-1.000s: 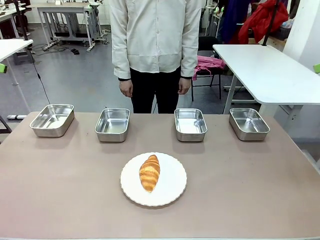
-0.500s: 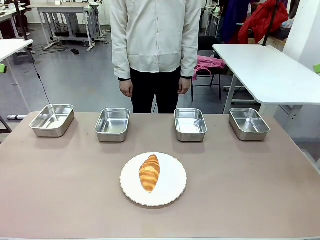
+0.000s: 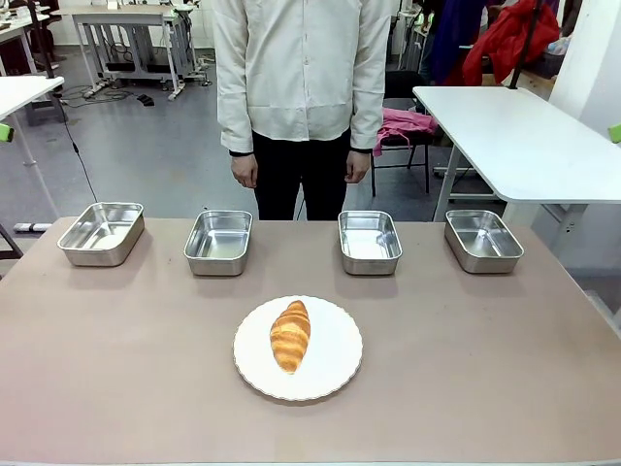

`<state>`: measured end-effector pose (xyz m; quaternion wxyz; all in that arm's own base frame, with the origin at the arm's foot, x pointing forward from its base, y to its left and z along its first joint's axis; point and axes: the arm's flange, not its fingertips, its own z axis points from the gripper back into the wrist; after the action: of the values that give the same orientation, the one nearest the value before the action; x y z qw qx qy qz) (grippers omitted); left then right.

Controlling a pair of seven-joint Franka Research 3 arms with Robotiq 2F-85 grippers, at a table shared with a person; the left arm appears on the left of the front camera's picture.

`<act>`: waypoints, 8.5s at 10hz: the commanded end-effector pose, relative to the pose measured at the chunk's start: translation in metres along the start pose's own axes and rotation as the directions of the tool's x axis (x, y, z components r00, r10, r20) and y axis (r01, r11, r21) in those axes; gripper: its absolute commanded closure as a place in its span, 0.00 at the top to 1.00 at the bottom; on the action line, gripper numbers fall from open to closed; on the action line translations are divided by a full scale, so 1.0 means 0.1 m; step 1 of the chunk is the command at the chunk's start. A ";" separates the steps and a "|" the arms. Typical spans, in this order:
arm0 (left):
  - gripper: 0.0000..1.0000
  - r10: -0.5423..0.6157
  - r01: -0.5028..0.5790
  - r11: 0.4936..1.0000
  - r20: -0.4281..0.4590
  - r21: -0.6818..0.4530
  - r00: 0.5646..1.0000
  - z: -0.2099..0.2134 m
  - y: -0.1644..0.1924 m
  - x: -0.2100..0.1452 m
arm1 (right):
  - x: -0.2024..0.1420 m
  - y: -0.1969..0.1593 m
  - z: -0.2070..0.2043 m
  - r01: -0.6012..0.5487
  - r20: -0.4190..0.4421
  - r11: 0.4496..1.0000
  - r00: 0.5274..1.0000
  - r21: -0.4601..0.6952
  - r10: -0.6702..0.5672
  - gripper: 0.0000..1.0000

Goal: Place the bread in the container.
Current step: Place the Butter Roll into the Airtight Container indicated by the human.

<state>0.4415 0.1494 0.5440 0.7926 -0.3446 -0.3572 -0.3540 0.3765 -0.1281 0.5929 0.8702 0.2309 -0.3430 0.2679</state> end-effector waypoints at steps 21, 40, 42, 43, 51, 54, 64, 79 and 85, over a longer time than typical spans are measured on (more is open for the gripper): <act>1.00 -0.005 0.005 1.000 0.003 0.000 1.000 0.01 -0.01 0.00 | 0.01 -0.01 0.00 -0.008 0.018 1.000 1.000 0.012 0.008 1.00; 1.00 -0.005 0.005 1.000 0.003 0.000 1.000 0.01 -0.01 0.00 | 0.01 -0.01 0.00 -0.008 0.018 1.000 1.000 0.012 0.008 1.00; 1.00 -0.005 0.005 1.000 0.003 0.000 1.000 0.01 -0.01 0.00 | 0.01 -0.01 0.00 -0.008 0.018 1.000 1.000 0.012 0.008 1.00; 1.00 -0.005 0.005 1.000 0.003 0.000 1.000 0.01 -0.01 0.00 | 0.01 -0.01 0.00 -0.008 0.018 1.000 1.000 0.012 0.008 1.00; 1.00 -0.005 0.005 1.000 0.003 0.000 1.000 0.01 -0.01 0.00 | 0.01 -0.01 0.00 -0.008 0.018 1.000 1.000 0.012 0.008 1.00; 1.00 -0.005 0.005 1.000 0.003 0.000 1.000 0.01 -0.01 0.00 | 0.01 -0.01 0.00 -0.008 0.018 1.000 1.000 0.012 0.008 1.00; 1.00 0.062 -0.059 0.997 -0.070 0.056 0.996 -0.02 -0.36 0.27 | 0.01 -0.01 0.00 -0.008 0.018 1.000 1.000 0.012 0.008 1.00; 1.00 0.451 -0.318 0.880 -0.414 0.352 0.790 -3.04 -2.39 0.82 | 0.01 -0.01 0.00 -0.008 0.018 1.000 1.000 0.012 0.008 1.00; 1.00 0.581 -0.413 0.800 -0.392 0.435 0.713 -3.53 -2.46 0.60 | 0.01 -0.01 0.00 -0.008 0.018 1.000 1.000 0.012 0.008 1.00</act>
<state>0.3866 -0.2575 0.5040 0.9593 -0.2010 -0.0916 -0.1760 0.3762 -0.1278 0.5930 0.8717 0.2288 -0.3408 0.2676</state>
